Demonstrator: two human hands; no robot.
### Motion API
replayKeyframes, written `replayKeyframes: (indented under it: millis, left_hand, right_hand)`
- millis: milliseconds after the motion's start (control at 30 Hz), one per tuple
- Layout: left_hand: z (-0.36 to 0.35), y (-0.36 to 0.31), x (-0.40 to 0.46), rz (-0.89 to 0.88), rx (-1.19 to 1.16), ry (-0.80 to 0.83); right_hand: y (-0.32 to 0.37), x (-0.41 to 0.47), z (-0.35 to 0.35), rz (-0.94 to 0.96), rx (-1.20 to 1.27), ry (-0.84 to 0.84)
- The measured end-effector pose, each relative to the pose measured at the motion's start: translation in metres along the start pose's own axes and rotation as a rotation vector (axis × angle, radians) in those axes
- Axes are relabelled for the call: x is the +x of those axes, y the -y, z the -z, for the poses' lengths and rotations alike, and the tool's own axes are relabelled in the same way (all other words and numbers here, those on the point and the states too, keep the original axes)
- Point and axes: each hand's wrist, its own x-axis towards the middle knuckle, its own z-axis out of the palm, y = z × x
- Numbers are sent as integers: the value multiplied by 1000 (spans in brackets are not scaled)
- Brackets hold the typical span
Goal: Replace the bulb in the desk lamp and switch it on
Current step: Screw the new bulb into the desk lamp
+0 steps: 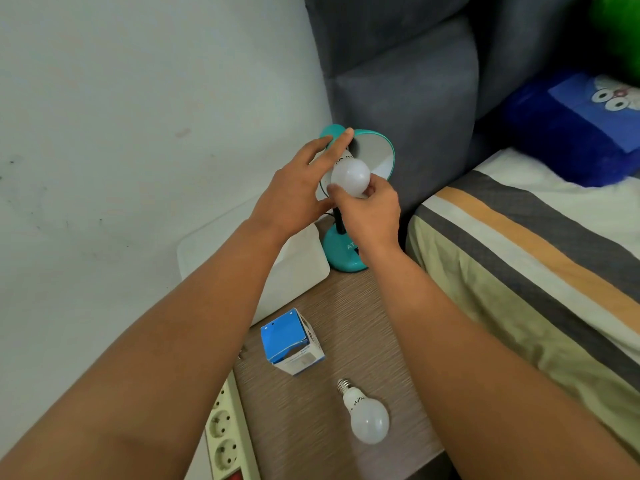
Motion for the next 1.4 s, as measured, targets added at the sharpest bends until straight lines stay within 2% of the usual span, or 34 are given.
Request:
replayKeyframes:
  millis: [200, 433, 567, 833, 1033, 1133, 1200, 1300, 1400]
  left_hand:
    - [-1, 1, 0, 0, -5, 11]
    - [0, 0, -1, -15, -29, -16]
    - [0, 1, -2, -8, -33, -15]
    - [0, 2, -1, 6, -27, -1]
    - [-1, 1, -1, -4, -1, 1]
    - [-1, 2, -2, -11, -24, -17]
    - [-1, 3, -2, -15, -18, -16]
    - [-2, 2, 0, -14, 3, -11]
    - [-2, 2, 0, -16, 11, -5]
  right_hand:
    - [-2, -1, 0, 46, -7, -47]
    - [0, 5, -1, -17, 61, -122]
    - [-2, 0, 1, 59, 48, -93]
    - [-2, 5, 2, 57, -23, -73]
    - [8, 11, -3, -138, -33, -2]
    - [10, 11, -3, -195, 69, -31]
    - [9, 8, -4, -171, 147, -66]
    - [9, 2, -8, -63, 125, -61]
    - [9, 3, -7, -84, 146, -23]
